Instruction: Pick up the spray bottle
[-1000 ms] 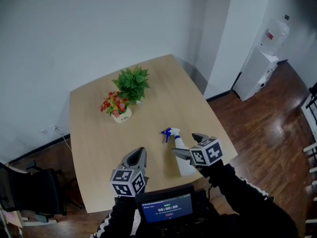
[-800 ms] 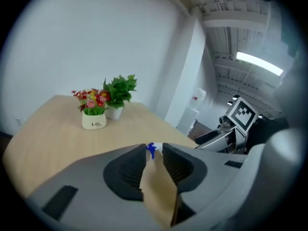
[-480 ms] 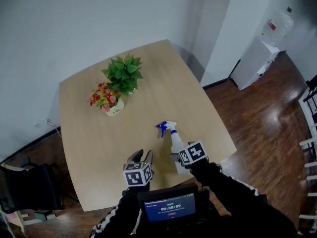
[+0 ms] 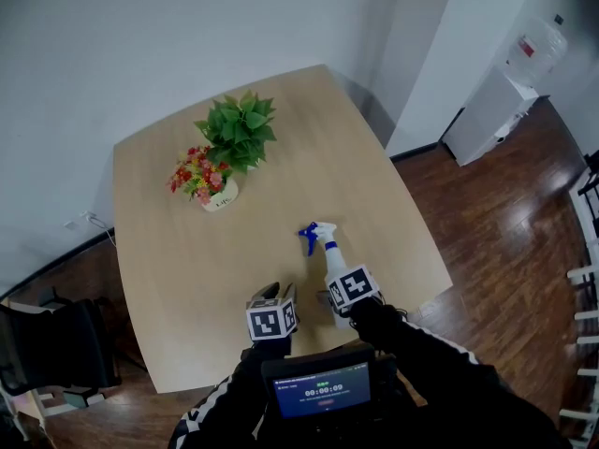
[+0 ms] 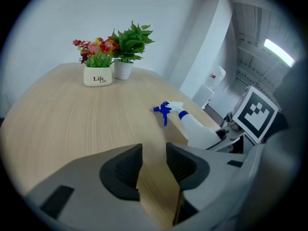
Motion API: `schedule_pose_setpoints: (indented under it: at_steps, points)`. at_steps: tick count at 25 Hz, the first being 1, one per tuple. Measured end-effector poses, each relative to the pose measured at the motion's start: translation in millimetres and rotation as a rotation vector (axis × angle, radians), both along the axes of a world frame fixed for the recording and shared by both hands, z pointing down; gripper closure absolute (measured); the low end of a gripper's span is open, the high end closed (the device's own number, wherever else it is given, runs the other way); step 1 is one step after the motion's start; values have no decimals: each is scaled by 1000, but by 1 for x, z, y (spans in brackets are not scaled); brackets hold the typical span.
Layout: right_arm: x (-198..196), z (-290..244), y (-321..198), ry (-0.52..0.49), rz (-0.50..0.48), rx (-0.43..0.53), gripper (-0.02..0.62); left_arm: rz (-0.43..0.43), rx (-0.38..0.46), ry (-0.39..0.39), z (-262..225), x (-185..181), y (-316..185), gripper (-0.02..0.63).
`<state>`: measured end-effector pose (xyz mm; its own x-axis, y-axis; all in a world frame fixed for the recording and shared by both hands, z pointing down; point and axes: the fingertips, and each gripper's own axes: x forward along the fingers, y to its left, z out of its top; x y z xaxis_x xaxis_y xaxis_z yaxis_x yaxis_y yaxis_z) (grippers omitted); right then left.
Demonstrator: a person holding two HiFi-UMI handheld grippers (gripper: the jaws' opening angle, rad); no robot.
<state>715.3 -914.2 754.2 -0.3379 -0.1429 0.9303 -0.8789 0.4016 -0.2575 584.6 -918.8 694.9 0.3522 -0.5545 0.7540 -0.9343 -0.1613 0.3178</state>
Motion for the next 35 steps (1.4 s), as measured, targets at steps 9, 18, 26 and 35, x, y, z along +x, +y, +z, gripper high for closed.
schedule_pose_setpoints:
  at_steps: [9,18,26,35]
  points:
    - [0,1,-1,-33,41,-4,156,-20,37,16,-6,-4,7,440]
    - [-8,-66,-8,-314,95,155,167,-65,208,70,-65,-33,13,479]
    - [16,-242,-33,-593,161,549,166,-104,474,89,-176,-67,26,520]
    - [42,-366,-7,-638,133,852,164,14,745,198,-293,-74,65,578]
